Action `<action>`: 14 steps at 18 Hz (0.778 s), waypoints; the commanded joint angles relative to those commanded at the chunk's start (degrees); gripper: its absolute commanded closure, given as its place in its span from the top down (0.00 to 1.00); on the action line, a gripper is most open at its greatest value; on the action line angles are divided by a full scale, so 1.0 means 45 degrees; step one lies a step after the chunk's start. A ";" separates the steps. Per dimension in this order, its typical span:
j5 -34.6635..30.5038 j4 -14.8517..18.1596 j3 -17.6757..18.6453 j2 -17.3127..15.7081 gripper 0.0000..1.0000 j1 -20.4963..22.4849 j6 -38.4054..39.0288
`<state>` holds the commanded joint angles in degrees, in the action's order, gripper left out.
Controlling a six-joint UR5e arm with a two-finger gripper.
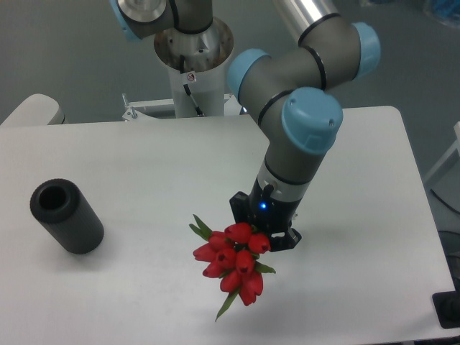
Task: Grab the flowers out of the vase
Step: 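Hold the tulips above the table, lowering them slightly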
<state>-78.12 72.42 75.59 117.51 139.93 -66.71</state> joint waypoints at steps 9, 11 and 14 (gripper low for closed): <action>-0.0627 0.0506 0.0020 0.0254 0.16 -0.0334 -0.0058; -0.0647 0.0527 0.0019 0.0313 0.16 -0.0334 -0.0058; -0.1308 0.0527 -0.0039 0.0508 0.17 -0.0315 -0.0058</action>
<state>-84.01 74.79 75.41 119.79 138.52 -66.97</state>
